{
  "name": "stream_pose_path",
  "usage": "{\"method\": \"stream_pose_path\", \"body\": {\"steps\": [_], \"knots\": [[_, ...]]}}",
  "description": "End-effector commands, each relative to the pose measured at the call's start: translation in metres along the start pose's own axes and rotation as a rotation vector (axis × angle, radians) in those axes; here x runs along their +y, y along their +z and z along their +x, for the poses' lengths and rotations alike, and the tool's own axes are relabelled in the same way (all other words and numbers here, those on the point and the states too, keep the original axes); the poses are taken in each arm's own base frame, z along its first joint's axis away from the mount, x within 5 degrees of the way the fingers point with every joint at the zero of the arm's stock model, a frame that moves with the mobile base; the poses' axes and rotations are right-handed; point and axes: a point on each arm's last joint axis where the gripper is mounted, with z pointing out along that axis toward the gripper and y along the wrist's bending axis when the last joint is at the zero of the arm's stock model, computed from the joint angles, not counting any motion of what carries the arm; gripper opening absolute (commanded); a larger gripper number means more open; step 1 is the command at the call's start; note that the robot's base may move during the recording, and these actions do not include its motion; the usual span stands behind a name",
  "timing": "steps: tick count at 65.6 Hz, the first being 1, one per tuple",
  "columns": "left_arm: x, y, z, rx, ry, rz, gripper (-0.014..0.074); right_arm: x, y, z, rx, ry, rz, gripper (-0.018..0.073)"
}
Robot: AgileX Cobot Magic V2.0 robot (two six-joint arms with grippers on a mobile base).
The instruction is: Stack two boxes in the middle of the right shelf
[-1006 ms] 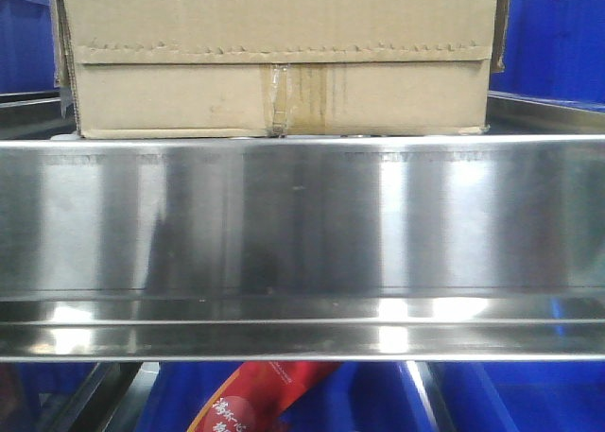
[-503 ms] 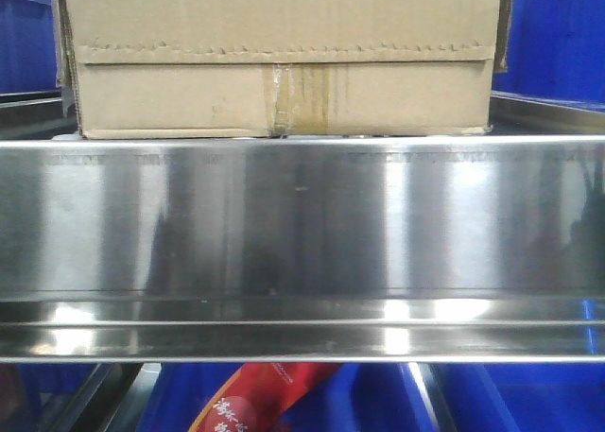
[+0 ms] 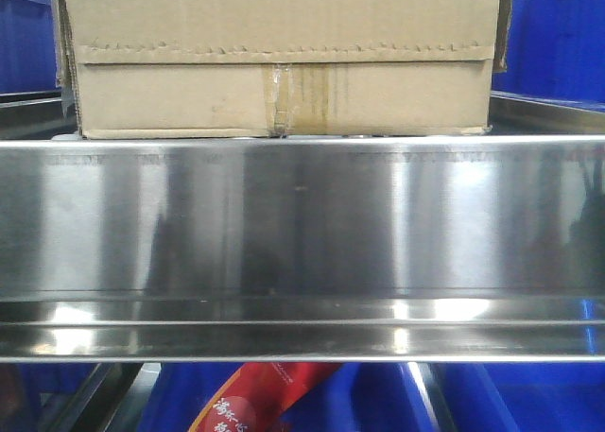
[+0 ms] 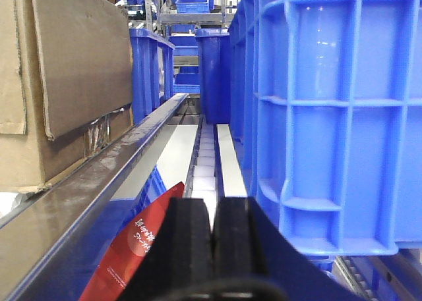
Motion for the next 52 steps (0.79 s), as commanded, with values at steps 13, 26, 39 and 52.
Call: {"method": "stream_pose_path", "body": {"steps": [13,26,39,52], "knots": [[-0.0004,-0.0006,-0.0028,-0.026,-0.003,0.007,-0.0111,-0.0002,-0.0003,-0.0024,-0.027,-0.017,0.004,-0.0154],[-0.0004,-0.0006,-0.0028,-0.026,-0.003,0.007,-0.0111,-0.0002,-0.0003,-0.0024,-0.027,-0.017,0.004,-0.0154],[-0.0004,-0.0006,-0.0028,-0.026,-0.003,0.007,-0.0111,-0.0002,-0.0003,-0.0024,-0.027,-0.017,0.004,-0.0154],[-0.0004,-0.0006,-0.0028,-0.026,-0.003,0.007,-0.0111,-0.0002,-0.0003,-0.0024,-0.027,-0.017,0.004,-0.0154]]}}
